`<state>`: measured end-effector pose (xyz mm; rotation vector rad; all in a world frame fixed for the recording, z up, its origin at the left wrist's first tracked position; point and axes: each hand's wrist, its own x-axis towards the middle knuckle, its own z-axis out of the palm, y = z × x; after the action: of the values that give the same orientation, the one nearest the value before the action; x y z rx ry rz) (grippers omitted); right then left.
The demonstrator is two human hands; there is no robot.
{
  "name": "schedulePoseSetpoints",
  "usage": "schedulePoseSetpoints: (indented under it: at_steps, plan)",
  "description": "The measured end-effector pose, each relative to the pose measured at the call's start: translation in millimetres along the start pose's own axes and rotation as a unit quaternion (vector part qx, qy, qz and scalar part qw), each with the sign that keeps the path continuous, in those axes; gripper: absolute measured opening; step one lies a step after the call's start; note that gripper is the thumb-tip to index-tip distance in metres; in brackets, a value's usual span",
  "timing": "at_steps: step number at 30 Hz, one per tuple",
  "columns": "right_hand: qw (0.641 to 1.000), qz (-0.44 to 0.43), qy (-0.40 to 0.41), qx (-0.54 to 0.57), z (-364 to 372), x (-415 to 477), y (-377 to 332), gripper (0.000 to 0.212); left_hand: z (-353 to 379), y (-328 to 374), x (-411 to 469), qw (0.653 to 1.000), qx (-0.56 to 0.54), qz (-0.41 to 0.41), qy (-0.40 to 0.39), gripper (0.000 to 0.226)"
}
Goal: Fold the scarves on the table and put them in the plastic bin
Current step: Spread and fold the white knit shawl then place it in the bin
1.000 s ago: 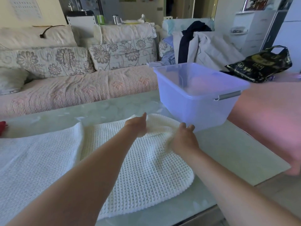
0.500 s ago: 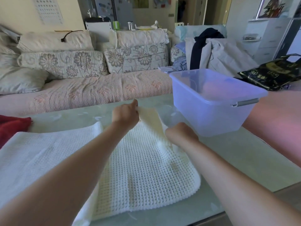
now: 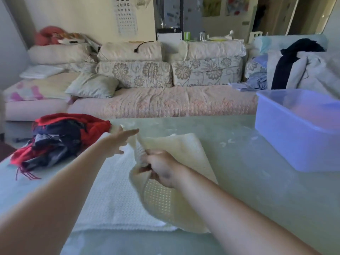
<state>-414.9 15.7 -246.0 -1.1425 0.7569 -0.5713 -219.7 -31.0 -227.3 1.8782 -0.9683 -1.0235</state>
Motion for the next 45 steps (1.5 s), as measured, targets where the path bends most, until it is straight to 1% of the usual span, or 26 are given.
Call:
schedulePoseSetpoints:
  at_steps: [2,3,5,7,10,11,12,14,15,16,18,21,25,27,29,30,32,34,35,36,38,40,41,42,43,45]
  plan:
    - [0.997,0.039,-0.038,-0.06,18,10,19,0.038,-18,-31,-1,0.998,0.056,-0.002,0.038,0.09]
    - [0.994,0.04,-0.023,-0.104,23,14,27,0.042,-25,-46,-2,0.994,0.095,0.0,0.052,0.084]
    - [0.972,-0.013,0.057,-0.228,22,21,38,0.042,-32,-71,-7,0.983,0.178,0.001,0.044,0.075]
    - [0.908,-0.082,0.105,-0.398,12,21,44,0.042,-35,-87,-14,0.961,0.274,0.011,0.014,0.075]
    - [0.811,-0.113,0.034,-0.573,2,7,44,0.041,-29,-96,-37,0.912,0.41,0.025,0.018,0.093]
    - [0.777,-0.111,-0.009,-0.619,3,-1,44,0.053,-26,-97,-46,0.896,0.442,0.032,0.026,0.098]
    - [0.736,-0.096,-0.052,-0.668,6,-9,46,0.074,-23,-97,-55,0.886,0.46,0.038,0.029,0.103]
    - [0.649,-0.067,-0.106,-0.75,11,-25,53,0.111,-22,-98,-66,0.882,0.469,0.046,0.032,0.107]
    - [0.618,-0.062,-0.122,-0.775,12,-32,57,0.12,-26,-101,-68,0.875,0.48,0.044,0.041,0.106]
    - [0.596,-0.059,-0.13,-0.79,11,-37,62,0.122,-31,-104,-70,0.861,0.505,0.035,0.05,0.105]
    - [0.578,-0.06,-0.113,-0.806,7,-43,64,0.112,-44,-115,-74,0.841,0.54,-0.008,0.044,0.101]
    - [0.544,-0.073,-0.073,-0.833,3,-46,62,0.096,-54,-130,-81,0.86,0.51,-0.02,0.008,0.089]
    - [0.546,-0.132,-0.068,-0.824,-19,-43,64,0.086,-55,-123,-91,0.837,0.548,0.013,0.009,0.082]
    - [0.524,-0.162,-0.038,-0.835,-41,-36,59,0.059,-48,-108,-98,0.817,0.576,0.011,-0.013,0.078]
    - [0.552,-0.19,0.015,-0.812,-67,-38,44,0.029,-34,-90,-106,0.807,0.586,0.018,-0.065,0.068]
    - [0.557,-0.178,0.034,-0.811,-81,-41,35,0.026,-26,-83,-110,0.819,0.563,0.019,-0.105,0.063]
    - [0.511,-0.135,0.057,-0.847,-110,-47,18,0.033,-6,-72,-116,0.856,0.479,-0.001,-0.196,0.054]
    - [0.481,-0.046,0.065,-0.873,-129,-51,11,0.047,13,-63,-117,0.864,0.436,-0.006,-0.251,0.041]
    - [0.481,-0.002,0.06,-0.875,-132,-53,9,0.056,21,-59,-116,0.86,0.448,0.014,-0.245,0.034]
    - [0.505,0.046,0.047,-0.861,-132,-55,8,0.064,28,-56,-113,0.854,0.475,0.05,-0.208,0.028]
    - [0.561,0.119,0.0,-0.819,-124,-57,8,0.078,36,-51,-101,0.837,0.519,0.159,-0.065,0.021]
    - [0.627,0.114,-0.034,-0.77,-106,-61,8,0.075,38,-56,-83,0.803,0.536,0.259,0.03,0.035]
    - [0.657,0.087,-0.042,-0.748,-95,-63,11,0.07,38,-60,-73,0.78,0.555,0.286,0.043,0.045]
    - [0.672,0.057,-0.038,-0.737,-84,-64,18,0.069,38,-65,-64,0.758,0.58,0.297,0.041,0.053]
    - [0.671,0.032,-0.021,-0.74,-73,-66,25,0.07,37,-68,-58,0.743,0.601,0.294,0.027,0.058]
    - [0.625,0.003,0.044,-0.78,-61,-68,40,0.071,38,-73,-49,0.733,0.622,0.275,-0.006,0.066]
